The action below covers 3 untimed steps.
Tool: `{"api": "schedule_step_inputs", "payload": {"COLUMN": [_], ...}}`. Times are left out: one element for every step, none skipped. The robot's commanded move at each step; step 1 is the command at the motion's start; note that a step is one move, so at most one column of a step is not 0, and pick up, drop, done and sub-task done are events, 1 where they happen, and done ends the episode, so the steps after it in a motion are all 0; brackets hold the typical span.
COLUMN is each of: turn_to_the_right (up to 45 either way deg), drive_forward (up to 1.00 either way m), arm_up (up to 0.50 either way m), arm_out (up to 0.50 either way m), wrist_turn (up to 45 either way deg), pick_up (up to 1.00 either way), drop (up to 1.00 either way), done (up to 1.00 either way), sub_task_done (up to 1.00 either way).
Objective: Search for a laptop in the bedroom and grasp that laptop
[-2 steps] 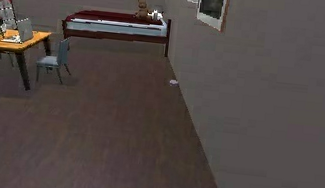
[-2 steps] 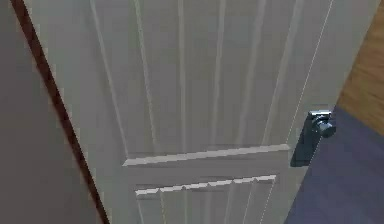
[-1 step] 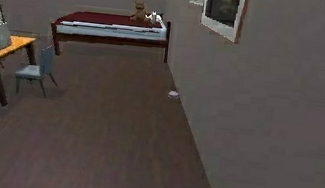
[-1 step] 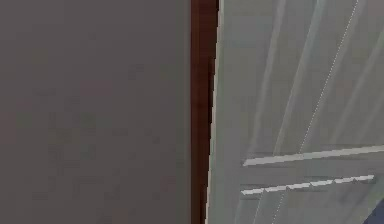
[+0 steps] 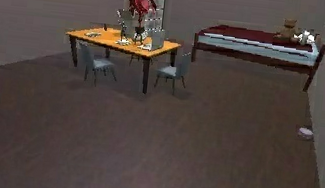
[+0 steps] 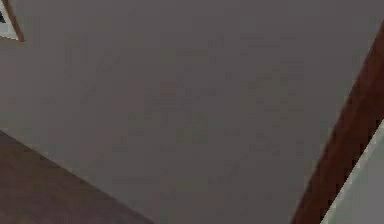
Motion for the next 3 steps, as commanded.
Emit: {"api": "schedule_step_inputs", "payload": {"turn_to_the_right": [0.0,0.0,0.0], "drive_forward": [1.00,1.00,0.20], "arm_up": [0.00,0.00,0.00], "arm_out": [0.00,0.00,0.00], "wrist_turn": [0.0,0.0,0.0], "pick_up": [0.00,0.00,0.00], "drop": [0.00,0.00,0.00], "done": [0.00,0.00,0.00], "sub_task_done": [0.00,0.00,0.00]}}
